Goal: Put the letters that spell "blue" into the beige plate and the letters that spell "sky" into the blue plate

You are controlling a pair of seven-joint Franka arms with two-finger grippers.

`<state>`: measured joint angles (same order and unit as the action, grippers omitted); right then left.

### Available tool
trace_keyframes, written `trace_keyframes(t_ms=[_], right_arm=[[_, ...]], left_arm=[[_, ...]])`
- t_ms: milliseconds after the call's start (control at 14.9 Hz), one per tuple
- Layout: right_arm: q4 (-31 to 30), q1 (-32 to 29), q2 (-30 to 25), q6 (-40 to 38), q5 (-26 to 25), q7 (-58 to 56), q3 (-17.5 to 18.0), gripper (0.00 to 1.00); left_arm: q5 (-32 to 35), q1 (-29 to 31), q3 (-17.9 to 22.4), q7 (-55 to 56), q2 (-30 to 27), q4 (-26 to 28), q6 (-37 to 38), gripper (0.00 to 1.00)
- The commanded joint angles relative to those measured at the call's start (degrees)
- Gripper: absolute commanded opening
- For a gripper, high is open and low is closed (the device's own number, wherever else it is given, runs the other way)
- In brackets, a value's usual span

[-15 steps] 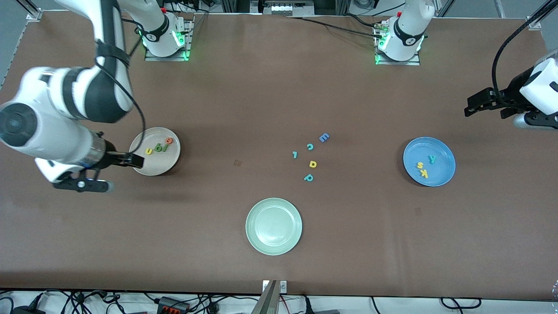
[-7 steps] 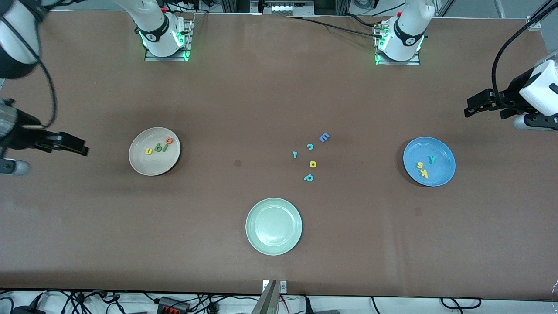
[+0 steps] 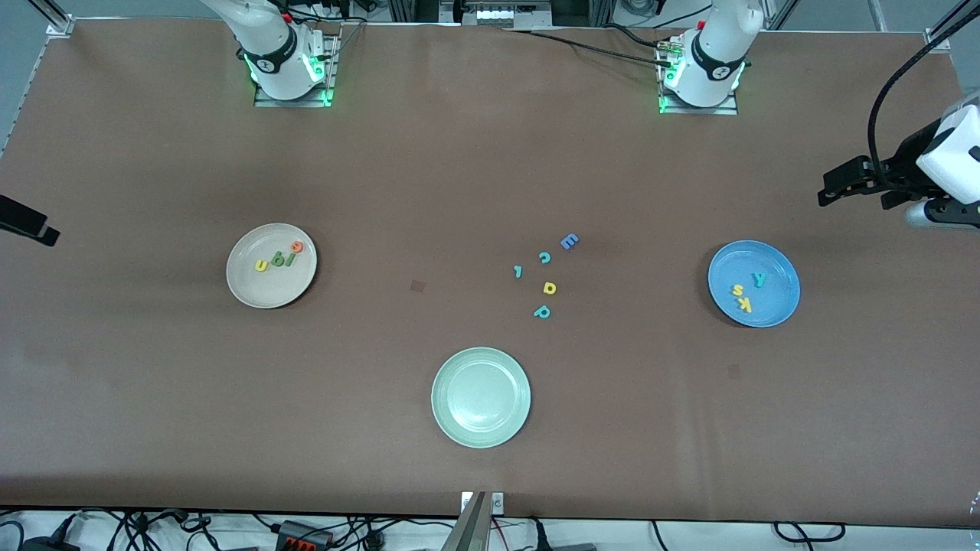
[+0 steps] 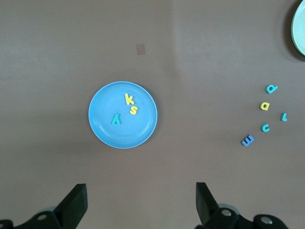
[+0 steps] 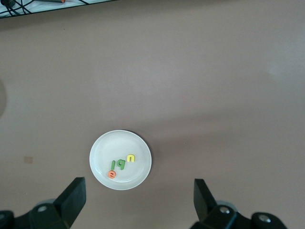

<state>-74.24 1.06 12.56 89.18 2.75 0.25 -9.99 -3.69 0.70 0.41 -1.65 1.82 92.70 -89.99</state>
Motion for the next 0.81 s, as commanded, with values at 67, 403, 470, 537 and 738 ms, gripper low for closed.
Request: trace_keyframes(t_ms=[67,403,470,537,738], right_arm=[[-3.8,-3.96,-3.33,0.12,-3.18,0.27,7.07,1.0],[-8.0,-3.79,-5.95,0.37,-4.33,0.28,7.53,1.0],[-10.55,-3.7,-7.45,1.42,-4.33,0.1,7.53,1.0],[-13.62,-3.7,-9.46,2.83,-4.51,-0.08,7.53,1.0],[-20.92,-3.7,-14.74,3.98,-4.51,-0.52,7.44,1.0]], left_arm=[[-1.58,0.36,-0.06,-0.11,0.73,-1.73,0.7,1.0],[-1.58,0.36,-0.06,-0.11,0.73,-1.73,0.69,1.0],[-1.58,0.36,-0.06,-0.11,0.82,-1.73,0.69,1.0],[-1.58,0.27,-0.06,-0.11,0.82,-1.73,0.69,1.0],[-2.89,0.36,-0.06,-0.02,0.82,-1.73,0.69,1.0]])
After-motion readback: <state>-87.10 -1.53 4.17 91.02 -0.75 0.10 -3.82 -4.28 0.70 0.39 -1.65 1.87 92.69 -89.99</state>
